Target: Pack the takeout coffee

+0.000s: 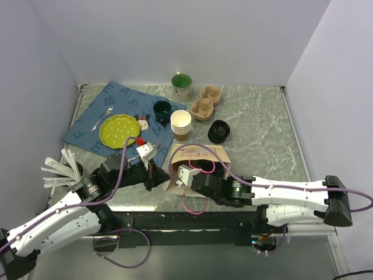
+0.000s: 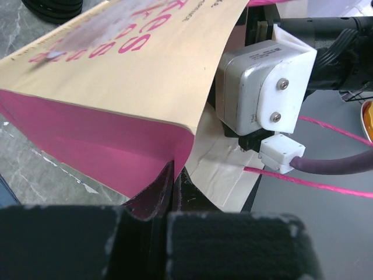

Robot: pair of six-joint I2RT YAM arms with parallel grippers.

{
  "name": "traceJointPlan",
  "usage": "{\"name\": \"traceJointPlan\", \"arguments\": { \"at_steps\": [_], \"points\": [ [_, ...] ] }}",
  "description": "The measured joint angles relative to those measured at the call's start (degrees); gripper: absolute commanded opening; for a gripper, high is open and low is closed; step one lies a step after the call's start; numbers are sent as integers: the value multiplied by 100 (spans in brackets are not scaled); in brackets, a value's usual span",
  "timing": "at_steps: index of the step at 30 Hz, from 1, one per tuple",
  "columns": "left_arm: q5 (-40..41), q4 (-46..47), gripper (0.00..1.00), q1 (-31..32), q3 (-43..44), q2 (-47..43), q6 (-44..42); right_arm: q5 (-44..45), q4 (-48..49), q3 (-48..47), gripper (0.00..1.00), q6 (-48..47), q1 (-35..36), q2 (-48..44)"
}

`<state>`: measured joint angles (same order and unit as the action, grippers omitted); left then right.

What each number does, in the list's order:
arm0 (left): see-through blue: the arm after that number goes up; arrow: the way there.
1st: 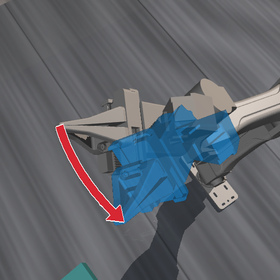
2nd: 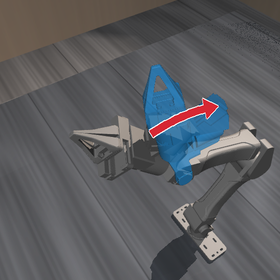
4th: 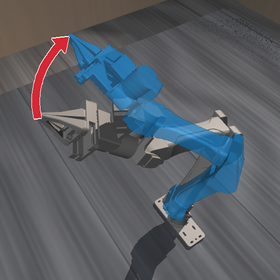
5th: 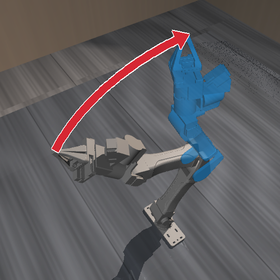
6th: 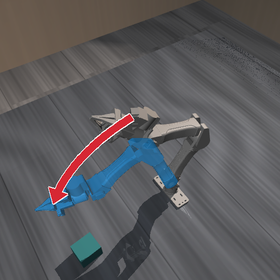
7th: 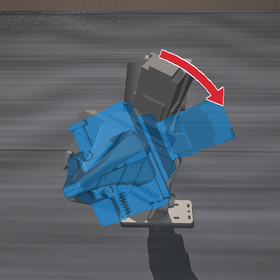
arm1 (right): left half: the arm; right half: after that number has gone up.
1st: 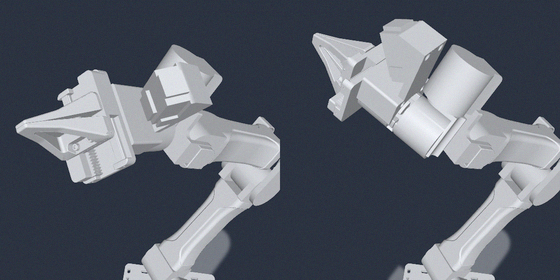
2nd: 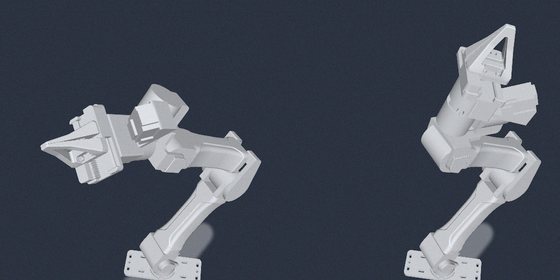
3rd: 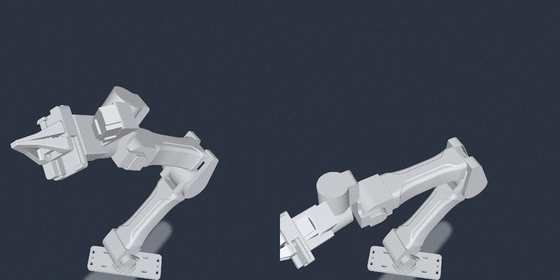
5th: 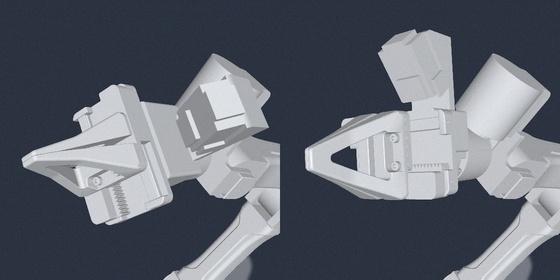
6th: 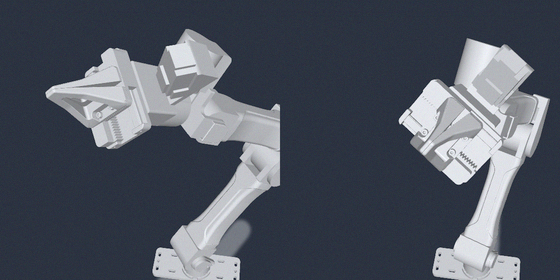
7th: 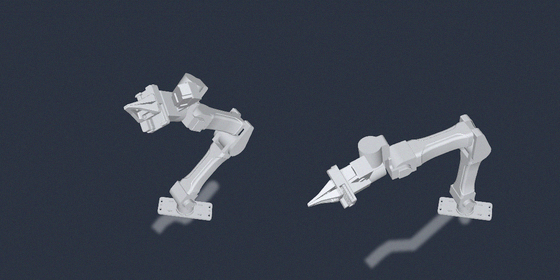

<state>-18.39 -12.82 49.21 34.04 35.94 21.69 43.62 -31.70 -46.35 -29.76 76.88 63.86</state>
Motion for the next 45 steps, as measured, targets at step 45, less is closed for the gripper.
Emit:
{"name": "traceJointPlan", "arguments": {
  "at_steps": [45],
  "points": [
    [44, 210, 1, 7, -157, 17, 186, -756, 691, 476, 45, -481, -70, -317]
  ]
}}
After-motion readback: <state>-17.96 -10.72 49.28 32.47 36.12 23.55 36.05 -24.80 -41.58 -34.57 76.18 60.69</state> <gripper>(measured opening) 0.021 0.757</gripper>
